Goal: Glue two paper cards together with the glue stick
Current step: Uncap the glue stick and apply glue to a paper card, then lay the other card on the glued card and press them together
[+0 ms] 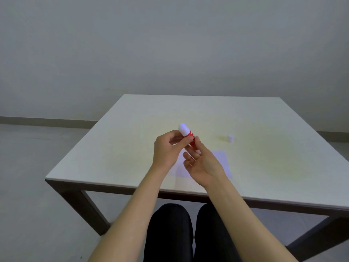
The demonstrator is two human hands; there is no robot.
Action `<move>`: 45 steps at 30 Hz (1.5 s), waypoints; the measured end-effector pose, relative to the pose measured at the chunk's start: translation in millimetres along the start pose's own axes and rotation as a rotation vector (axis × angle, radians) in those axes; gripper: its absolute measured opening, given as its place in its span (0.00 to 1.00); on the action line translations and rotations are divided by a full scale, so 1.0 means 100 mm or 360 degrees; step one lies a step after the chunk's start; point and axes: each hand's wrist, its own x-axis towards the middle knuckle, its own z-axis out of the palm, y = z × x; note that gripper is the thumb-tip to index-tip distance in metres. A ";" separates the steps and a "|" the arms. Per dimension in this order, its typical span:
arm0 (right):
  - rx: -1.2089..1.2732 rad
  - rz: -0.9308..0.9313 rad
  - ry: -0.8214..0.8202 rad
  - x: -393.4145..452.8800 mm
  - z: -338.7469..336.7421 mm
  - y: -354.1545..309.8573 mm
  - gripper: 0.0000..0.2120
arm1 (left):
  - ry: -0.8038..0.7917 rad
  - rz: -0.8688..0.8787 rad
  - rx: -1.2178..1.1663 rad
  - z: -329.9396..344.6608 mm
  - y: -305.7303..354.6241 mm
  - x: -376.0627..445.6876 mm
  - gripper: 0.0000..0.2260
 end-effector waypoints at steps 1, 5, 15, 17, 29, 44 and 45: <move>-0.0201 -0.0018 0.0031 -0.01 0.00 0.02 0.16 | 0.0042 0.0001 0.0051 -0.03 0.00 0.02 0.05; -0.1386 -0.0475 0.0280 -0.04 -0.06 0.20 0.22 | 0.0201 0.0005 0.0476 -0.21 -0.03 0.21 0.06; -0.3325 -0.0901 0.0169 0.14 -0.14 0.45 0.19 | 0.0348 -0.0172 0.1028 -0.44 -0.42 0.73 0.08; -0.3357 -0.0970 0.0190 0.16 -0.15 0.43 0.20 | 0.0334 -0.0169 0.1031 -0.42 -0.43 0.77 0.09; -0.3089 -0.1334 0.0233 0.18 -0.26 0.48 0.15 | 0.0744 0.0140 0.0680 -0.36 -0.48 0.56 0.28; -0.0274 -0.0738 0.0629 -0.15 -0.05 -0.27 0.11 | 0.0455 -0.0679 -0.0579 0.57 -0.20 -0.27 0.06; -0.0156 -0.0663 0.0638 -0.16 -0.05 -0.27 0.12 | 0.0453 -0.0749 -0.0710 0.61 -0.16 -0.27 0.04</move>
